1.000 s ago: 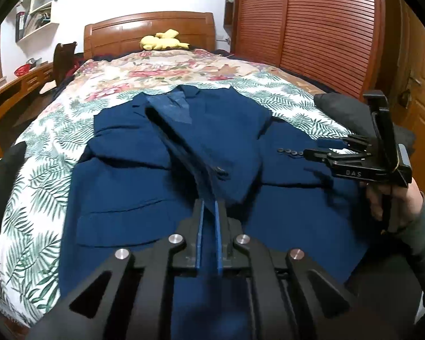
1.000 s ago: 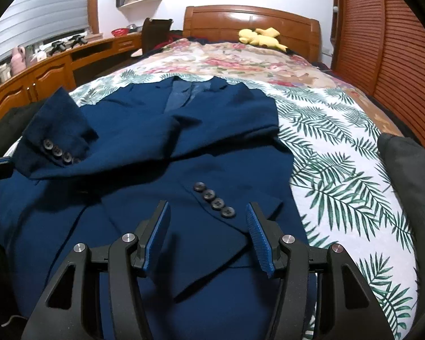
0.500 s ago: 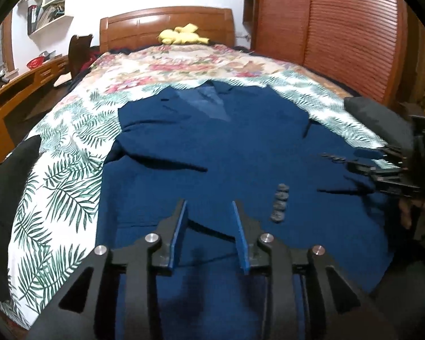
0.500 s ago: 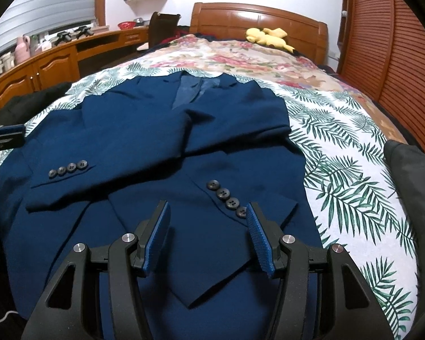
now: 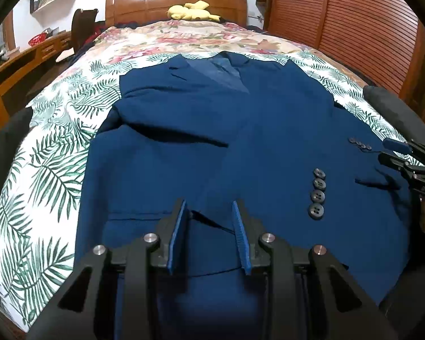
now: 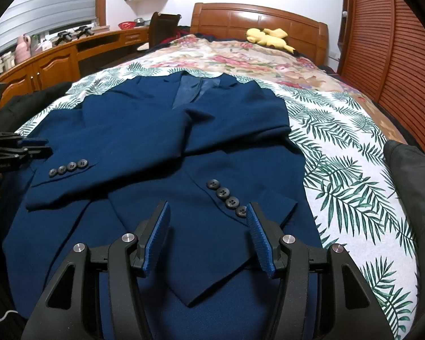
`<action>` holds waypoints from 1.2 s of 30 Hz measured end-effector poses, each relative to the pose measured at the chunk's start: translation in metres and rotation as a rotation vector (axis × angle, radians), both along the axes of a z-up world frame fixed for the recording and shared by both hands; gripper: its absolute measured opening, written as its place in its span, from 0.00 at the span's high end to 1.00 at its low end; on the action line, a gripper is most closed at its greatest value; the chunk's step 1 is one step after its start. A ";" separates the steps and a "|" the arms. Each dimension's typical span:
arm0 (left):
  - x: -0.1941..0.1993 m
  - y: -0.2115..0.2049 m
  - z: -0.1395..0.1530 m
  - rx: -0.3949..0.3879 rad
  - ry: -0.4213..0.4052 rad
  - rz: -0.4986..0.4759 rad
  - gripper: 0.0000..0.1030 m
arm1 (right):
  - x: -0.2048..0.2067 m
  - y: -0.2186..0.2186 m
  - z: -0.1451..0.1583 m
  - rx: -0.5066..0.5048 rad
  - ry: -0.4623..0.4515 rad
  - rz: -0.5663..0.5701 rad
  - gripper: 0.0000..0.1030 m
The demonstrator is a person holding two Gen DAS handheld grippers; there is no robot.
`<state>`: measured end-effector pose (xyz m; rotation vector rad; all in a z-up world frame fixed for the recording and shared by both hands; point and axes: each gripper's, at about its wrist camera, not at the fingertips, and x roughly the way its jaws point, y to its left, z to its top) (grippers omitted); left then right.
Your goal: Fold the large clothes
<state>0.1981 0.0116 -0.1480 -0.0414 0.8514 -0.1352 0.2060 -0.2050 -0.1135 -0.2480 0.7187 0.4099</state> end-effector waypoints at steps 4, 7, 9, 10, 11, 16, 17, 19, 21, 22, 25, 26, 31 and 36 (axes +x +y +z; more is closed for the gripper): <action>0.002 0.001 -0.001 -0.021 -0.002 0.012 0.70 | 0.000 0.000 -0.001 -0.004 0.002 -0.001 0.45; 0.002 -0.001 0.001 -0.021 -0.016 0.002 0.70 | 0.001 -0.001 -0.002 -0.006 0.004 -0.001 0.45; 0.001 -0.005 0.002 -0.001 -0.027 -0.016 0.82 | 0.001 -0.001 -0.003 -0.005 0.003 0.000 0.45; -0.002 -0.010 0.003 0.031 -0.034 -0.028 0.86 | 0.001 -0.001 -0.004 -0.006 0.004 0.001 0.45; -0.003 -0.012 0.005 0.053 -0.035 -0.038 0.94 | 0.001 -0.001 -0.004 -0.007 0.005 0.002 0.45; -0.019 -0.011 0.037 0.064 -0.136 -0.020 0.99 | 0.003 0.003 -0.007 -0.011 0.011 0.006 0.45; -0.021 -0.009 0.045 0.061 -0.155 -0.015 0.99 | 0.003 0.003 -0.007 -0.010 0.012 0.006 0.45; -0.026 -0.004 0.061 0.082 -0.199 0.001 0.99 | 0.005 0.005 -0.007 -0.008 0.014 0.007 0.45; -0.026 0.002 0.070 0.116 -0.223 0.013 0.99 | 0.005 0.007 -0.008 -0.009 0.015 0.010 0.45; -0.025 0.007 0.073 0.128 -0.225 0.021 0.99 | 0.005 0.008 -0.008 -0.012 0.016 0.011 0.45; -0.020 0.019 0.073 0.144 -0.211 0.037 0.99 | 0.007 0.010 -0.010 -0.021 0.019 0.014 0.45; -0.019 0.022 0.072 0.148 -0.207 0.041 0.99 | 0.007 0.010 -0.010 -0.021 0.020 0.015 0.45; -0.015 0.035 0.069 0.145 -0.195 0.055 0.99 | 0.010 0.010 -0.013 -0.025 0.029 0.012 0.45; -0.016 0.039 0.066 0.131 -0.189 0.054 0.99 | 0.010 0.012 -0.014 -0.027 0.031 0.015 0.45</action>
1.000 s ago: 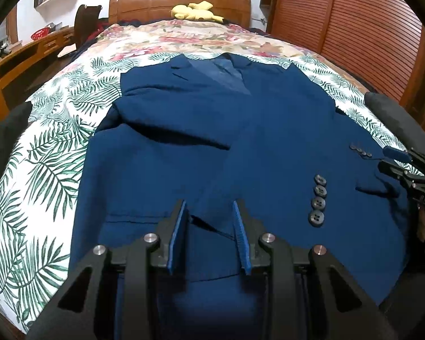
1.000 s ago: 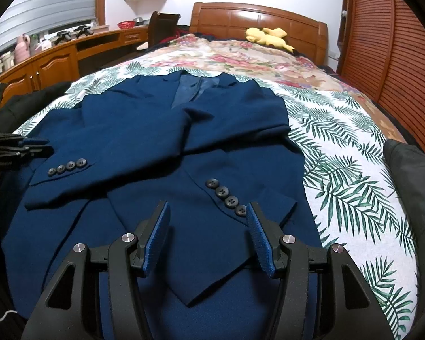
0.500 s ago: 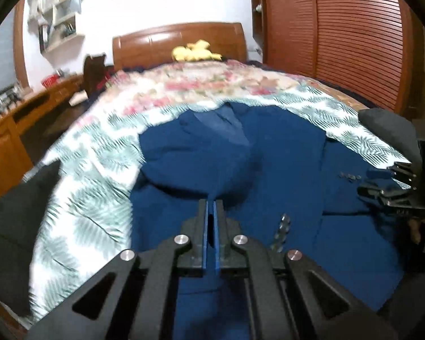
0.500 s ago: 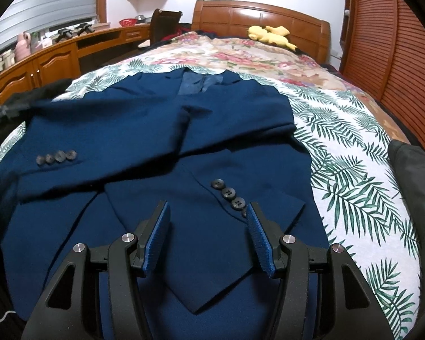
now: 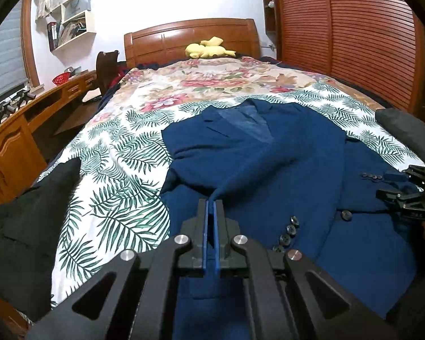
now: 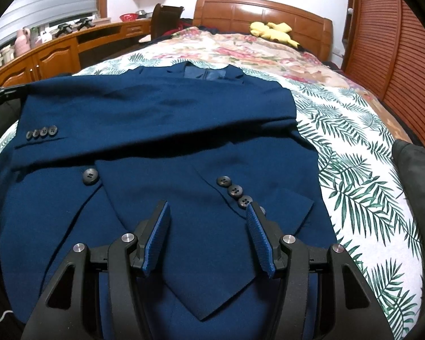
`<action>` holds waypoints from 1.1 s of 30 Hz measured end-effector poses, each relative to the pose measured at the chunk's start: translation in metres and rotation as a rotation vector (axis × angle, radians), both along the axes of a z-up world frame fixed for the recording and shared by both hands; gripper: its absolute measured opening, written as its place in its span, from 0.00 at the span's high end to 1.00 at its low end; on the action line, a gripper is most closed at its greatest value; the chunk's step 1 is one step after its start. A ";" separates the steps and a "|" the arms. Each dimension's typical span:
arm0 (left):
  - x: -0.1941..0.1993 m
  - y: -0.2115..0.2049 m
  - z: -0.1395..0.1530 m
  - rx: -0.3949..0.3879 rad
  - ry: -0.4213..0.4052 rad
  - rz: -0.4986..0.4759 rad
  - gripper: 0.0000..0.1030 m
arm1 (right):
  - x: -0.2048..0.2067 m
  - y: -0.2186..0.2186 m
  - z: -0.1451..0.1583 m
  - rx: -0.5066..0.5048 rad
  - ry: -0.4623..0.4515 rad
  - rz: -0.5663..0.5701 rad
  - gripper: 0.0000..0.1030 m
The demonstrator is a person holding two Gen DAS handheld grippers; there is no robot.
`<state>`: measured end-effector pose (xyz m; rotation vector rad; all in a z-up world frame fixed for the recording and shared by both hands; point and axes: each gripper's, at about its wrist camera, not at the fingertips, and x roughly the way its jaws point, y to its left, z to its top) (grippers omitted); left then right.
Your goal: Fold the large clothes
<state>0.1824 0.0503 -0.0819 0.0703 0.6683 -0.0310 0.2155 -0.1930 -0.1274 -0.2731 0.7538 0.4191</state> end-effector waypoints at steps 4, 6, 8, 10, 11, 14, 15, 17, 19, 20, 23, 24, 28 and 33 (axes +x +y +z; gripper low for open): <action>-0.006 0.002 -0.001 -0.045 0.020 -0.020 0.98 | 0.000 0.002 -0.002 -0.008 0.005 0.003 0.45; -0.012 0.003 -0.004 -0.043 0.031 -0.020 0.98 | 0.000 0.005 -0.002 -0.009 0.006 0.005 0.45; -0.019 0.003 -0.007 -0.029 0.034 -0.016 0.97 | 0.000 0.006 -0.002 -0.009 0.006 0.007 0.45; -0.028 0.005 -0.011 -0.036 0.048 -0.026 0.94 | 0.000 0.006 -0.003 -0.013 0.007 0.008 0.45; -0.031 0.006 -0.013 -0.040 0.055 -0.028 0.93 | 0.000 0.006 -0.003 -0.014 0.008 0.008 0.45; -0.044 0.010 -0.020 -0.045 0.077 -0.022 0.88 | 0.001 0.007 -0.004 -0.015 0.010 0.009 0.45; -0.049 0.011 -0.023 -0.053 0.085 -0.023 0.85 | 0.002 0.008 -0.004 -0.016 0.010 0.009 0.45; -0.056 0.015 -0.030 -0.065 0.101 -0.019 0.81 | 0.003 0.009 -0.005 -0.017 0.012 0.008 0.45; -0.061 0.018 -0.036 -0.072 0.114 -0.017 0.79 | 0.004 0.010 -0.007 -0.019 0.015 0.005 0.44; -0.064 0.019 -0.039 -0.074 0.121 -0.016 0.78 | 0.004 0.010 -0.007 -0.020 0.017 0.005 0.44; -0.068 0.022 -0.048 -0.081 0.140 -0.011 0.76 | 0.004 0.011 -0.008 -0.020 0.018 0.000 0.44; -0.069 0.024 -0.051 -0.087 0.145 -0.009 0.75 | 0.004 0.011 -0.008 -0.020 0.018 0.001 0.44; -0.070 0.028 -0.060 -0.088 0.164 -0.003 0.74 | 0.006 0.011 -0.009 -0.016 0.023 -0.004 0.42; -0.067 0.029 -0.068 -0.073 0.179 -0.004 0.73 | 0.007 0.011 -0.010 -0.014 0.025 -0.006 0.41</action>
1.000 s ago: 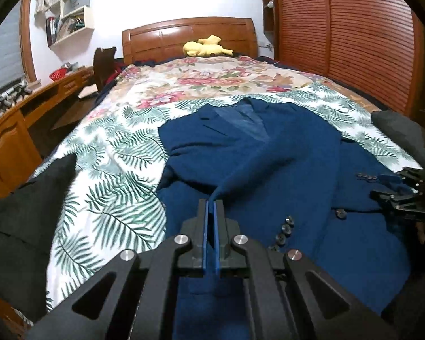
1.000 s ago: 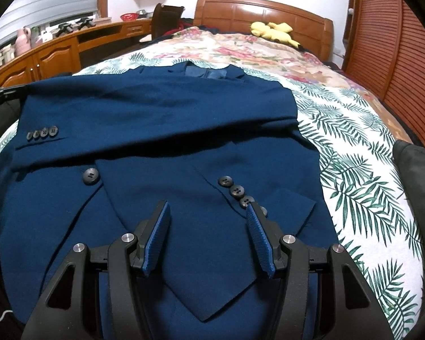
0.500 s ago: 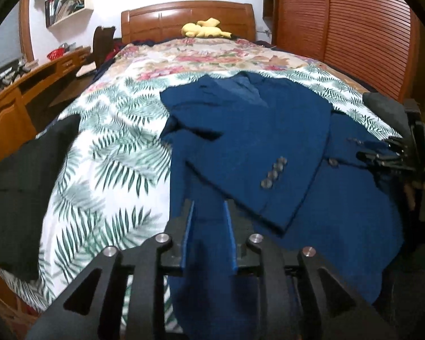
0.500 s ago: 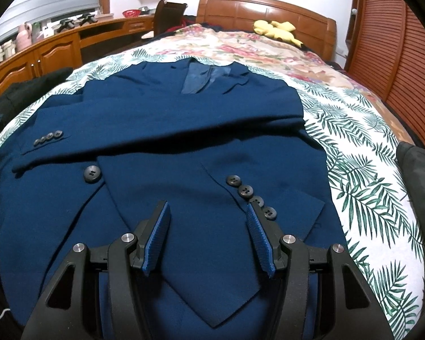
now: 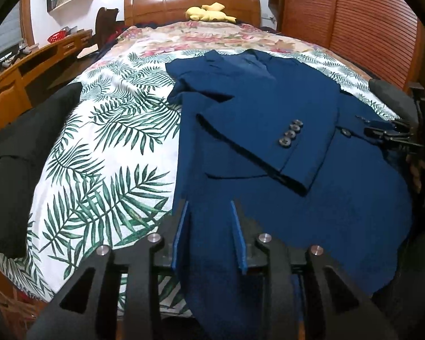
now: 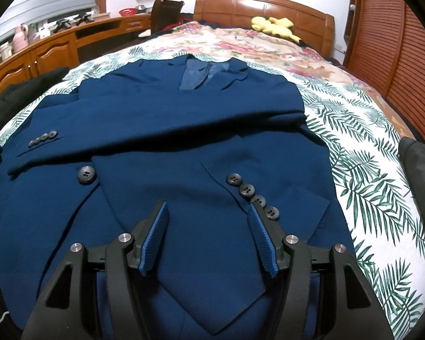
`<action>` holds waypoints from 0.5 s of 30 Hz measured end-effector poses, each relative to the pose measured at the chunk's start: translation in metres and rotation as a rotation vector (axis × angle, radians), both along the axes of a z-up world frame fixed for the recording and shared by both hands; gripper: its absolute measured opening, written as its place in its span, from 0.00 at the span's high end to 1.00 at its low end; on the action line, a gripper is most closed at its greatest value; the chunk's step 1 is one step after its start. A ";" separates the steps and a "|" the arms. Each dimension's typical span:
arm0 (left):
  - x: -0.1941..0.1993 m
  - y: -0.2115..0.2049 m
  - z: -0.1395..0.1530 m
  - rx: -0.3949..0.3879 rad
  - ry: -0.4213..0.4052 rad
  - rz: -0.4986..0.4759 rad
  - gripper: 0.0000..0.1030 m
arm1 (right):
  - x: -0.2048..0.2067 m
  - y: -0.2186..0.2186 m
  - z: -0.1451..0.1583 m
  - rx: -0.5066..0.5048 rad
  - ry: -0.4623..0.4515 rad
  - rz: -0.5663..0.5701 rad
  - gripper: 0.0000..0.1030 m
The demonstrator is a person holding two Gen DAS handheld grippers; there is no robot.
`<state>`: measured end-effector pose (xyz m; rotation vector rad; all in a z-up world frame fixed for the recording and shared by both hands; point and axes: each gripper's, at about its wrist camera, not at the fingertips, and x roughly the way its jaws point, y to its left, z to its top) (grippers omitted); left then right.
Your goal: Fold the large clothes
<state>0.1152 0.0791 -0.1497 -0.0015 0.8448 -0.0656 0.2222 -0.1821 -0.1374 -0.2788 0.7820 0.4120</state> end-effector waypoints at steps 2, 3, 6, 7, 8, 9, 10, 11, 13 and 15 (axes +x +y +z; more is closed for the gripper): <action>0.001 0.000 -0.002 0.013 0.001 -0.001 0.72 | 0.000 0.000 0.000 0.000 0.000 0.000 0.41; 0.002 0.000 -0.003 0.014 0.001 0.001 0.71 | 0.000 0.000 0.000 0.000 0.000 0.000 0.41; 0.004 0.001 -0.004 0.007 0.003 0.010 0.71 | 0.000 0.000 0.000 0.000 0.000 0.000 0.41; 0.004 0.002 -0.005 0.006 0.002 0.012 0.71 | 0.000 0.000 0.000 -0.001 0.000 0.000 0.41; 0.005 0.002 -0.005 0.007 0.002 0.013 0.70 | 0.000 0.000 0.000 -0.002 0.000 0.000 0.41; 0.005 0.002 -0.006 0.009 0.002 0.013 0.70 | 0.000 0.000 0.000 -0.003 -0.001 -0.002 0.41; 0.005 0.001 -0.006 0.012 0.001 0.014 0.70 | 0.000 -0.001 0.001 -0.005 0.000 -0.003 0.41; 0.005 0.001 -0.006 0.014 0.001 0.013 0.70 | -0.001 -0.002 0.002 -0.008 0.002 -0.001 0.41; 0.005 0.001 -0.006 0.011 0.001 0.014 0.70 | -0.004 -0.007 0.008 -0.009 0.007 -0.005 0.41; 0.005 0.000 -0.006 0.013 0.001 0.012 0.70 | -0.009 -0.014 0.016 0.005 0.008 -0.002 0.41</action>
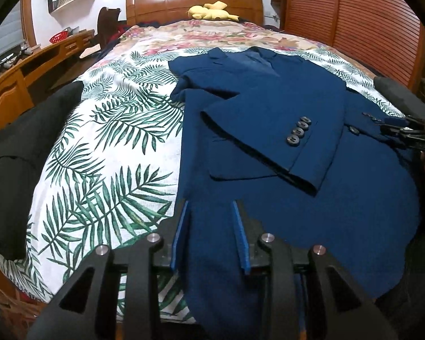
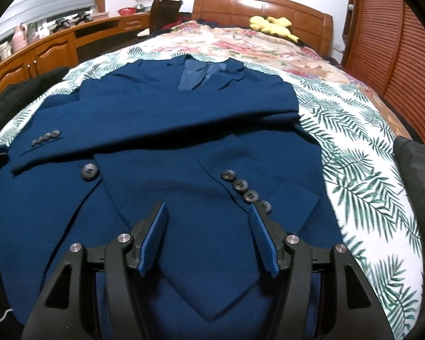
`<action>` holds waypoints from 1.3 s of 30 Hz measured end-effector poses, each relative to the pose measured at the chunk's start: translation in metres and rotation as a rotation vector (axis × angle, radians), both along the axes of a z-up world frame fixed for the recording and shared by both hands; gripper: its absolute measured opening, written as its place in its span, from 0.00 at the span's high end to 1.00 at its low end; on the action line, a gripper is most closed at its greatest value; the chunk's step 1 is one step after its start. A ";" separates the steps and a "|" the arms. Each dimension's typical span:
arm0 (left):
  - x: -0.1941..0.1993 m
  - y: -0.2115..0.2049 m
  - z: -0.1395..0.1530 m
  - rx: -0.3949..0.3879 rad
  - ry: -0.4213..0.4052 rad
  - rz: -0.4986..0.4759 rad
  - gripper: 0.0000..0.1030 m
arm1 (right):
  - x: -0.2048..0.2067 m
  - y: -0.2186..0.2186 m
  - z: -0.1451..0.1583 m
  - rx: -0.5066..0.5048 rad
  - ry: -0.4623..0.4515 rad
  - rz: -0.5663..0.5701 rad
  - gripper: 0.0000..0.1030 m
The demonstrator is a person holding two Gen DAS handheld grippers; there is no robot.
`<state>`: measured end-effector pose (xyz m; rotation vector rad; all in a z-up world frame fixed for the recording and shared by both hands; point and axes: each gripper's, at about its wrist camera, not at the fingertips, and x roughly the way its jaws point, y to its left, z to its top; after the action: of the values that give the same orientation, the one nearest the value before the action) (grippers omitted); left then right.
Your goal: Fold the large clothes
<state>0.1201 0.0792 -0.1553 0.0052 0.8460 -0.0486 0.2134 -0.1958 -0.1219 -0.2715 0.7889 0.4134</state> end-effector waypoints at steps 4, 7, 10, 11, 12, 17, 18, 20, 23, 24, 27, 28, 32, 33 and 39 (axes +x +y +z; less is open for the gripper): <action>0.000 0.000 0.000 -0.003 0.000 0.001 0.70 | -0.017 -0.025 0.009 -0.005 -0.002 -0.016 0.41; -0.002 0.000 0.002 -0.015 0.003 -0.001 0.70 | -0.028 -0.044 0.006 -0.041 0.011 -0.045 0.41; -0.011 0.001 0.007 -0.032 0.005 -0.008 0.68 | -0.039 -0.066 0.001 -0.066 0.026 -0.080 0.41; -0.014 0.001 0.008 -0.030 0.005 -0.010 0.67 | -0.043 -0.074 0.000 -0.062 0.032 -0.089 0.41; -0.018 0.001 0.009 -0.027 0.007 -0.012 0.67 | -0.046 -0.079 0.000 -0.052 0.039 -0.096 0.41; -0.032 0.004 0.011 -0.007 0.016 -0.003 0.65 | -0.061 -0.095 0.005 -0.055 0.032 -0.140 0.41; -0.034 0.006 0.010 -0.010 0.017 0.001 0.65 | -0.064 -0.096 0.005 -0.058 0.031 -0.140 0.41; -0.035 0.011 0.006 -0.018 0.031 0.012 0.65 | -0.067 -0.098 0.003 -0.068 0.037 -0.140 0.41; -0.036 0.016 0.001 -0.032 0.036 0.016 0.64 | -0.068 -0.099 0.000 -0.074 0.056 -0.137 0.41; -0.037 0.017 0.001 -0.037 0.034 0.017 0.64 | -0.068 -0.099 -0.001 -0.071 0.062 -0.134 0.41; -0.036 0.017 0.000 -0.043 0.031 0.024 0.64 | -0.068 -0.096 -0.005 -0.044 0.097 -0.104 0.41; -0.037 0.017 -0.001 -0.043 0.029 0.025 0.64 | -0.069 -0.094 -0.006 -0.036 0.107 -0.090 0.41; -0.036 0.017 -0.001 -0.047 0.027 0.027 0.64 | -0.070 -0.085 -0.005 0.003 0.124 -0.044 0.58; -0.036 0.017 -0.001 -0.053 0.026 0.029 0.64 | -0.070 -0.084 -0.003 0.017 0.125 -0.035 0.63; -0.039 0.017 -0.002 -0.066 0.019 0.033 0.63 | -0.078 -0.074 0.014 0.094 0.093 0.023 0.78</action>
<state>0.0812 0.0963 -0.1570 -0.0714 0.8628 -0.0461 0.1352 -0.2696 -0.1075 -0.1749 0.8558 0.4862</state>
